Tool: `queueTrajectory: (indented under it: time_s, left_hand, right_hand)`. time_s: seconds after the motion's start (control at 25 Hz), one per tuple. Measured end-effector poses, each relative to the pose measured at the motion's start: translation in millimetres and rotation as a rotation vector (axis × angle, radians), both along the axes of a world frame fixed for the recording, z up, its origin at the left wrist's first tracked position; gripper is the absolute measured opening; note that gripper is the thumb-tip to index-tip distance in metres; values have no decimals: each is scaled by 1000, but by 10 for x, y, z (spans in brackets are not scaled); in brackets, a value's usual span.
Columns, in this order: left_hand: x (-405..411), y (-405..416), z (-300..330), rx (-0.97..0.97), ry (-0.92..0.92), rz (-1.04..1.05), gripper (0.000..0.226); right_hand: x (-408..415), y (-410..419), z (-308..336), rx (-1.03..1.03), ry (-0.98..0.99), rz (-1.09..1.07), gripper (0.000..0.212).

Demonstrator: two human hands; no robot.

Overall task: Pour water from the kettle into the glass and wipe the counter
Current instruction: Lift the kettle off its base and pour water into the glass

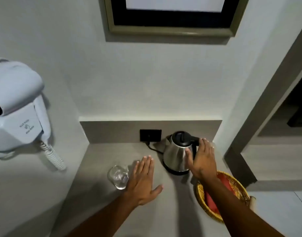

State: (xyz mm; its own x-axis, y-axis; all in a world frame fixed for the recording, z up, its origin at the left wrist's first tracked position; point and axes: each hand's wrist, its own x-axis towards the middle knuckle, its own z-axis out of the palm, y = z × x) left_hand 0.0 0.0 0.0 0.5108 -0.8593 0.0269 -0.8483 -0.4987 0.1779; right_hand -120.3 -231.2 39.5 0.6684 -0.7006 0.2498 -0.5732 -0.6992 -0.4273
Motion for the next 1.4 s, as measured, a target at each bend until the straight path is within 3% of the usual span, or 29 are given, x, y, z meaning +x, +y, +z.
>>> queueTrajectory:
  time_s: [0.12, 0.24, 0.36, 0.44, 0.6, 0.92, 1.2, 1.4]
  left_hand:
    - [-107, 215, -316, 134, 70, 2, 99]
    - [-179, 301, -549, 186, 100, 38, 95]
    - [-164, 251, -688, 187, 139, 65, 92]
    - [-156, 253, -777, 211, 160, 65, 91]
    - [-161, 357, -905, 168, 35, 43, 88]
    - [-148, 377, -1112, 187, 43, 17, 88]
    - [-136, 400, -1171, 147, 48, 34, 88]
    - [-146, 421, -1217, 126, 58, 55, 89]
  right_hand:
    - [-35, -257, -138, 259, -307, -172, 59]
    - [-30, -486, -230, 610, -499, -341, 43]
    - [54, -595, -256, 774, -624, -373, 27]
    - [148, -661, -266, 783, -631, -355, 31]
    - [280, -763, -290, 746, -622, -345, 40]
    - [449, -952, -356, 731, -627, -318, 61]
    - [478, -958, -314, 738, -622, -291, 48]
    - [665, -960, 171, 628, -618, -214, 40]
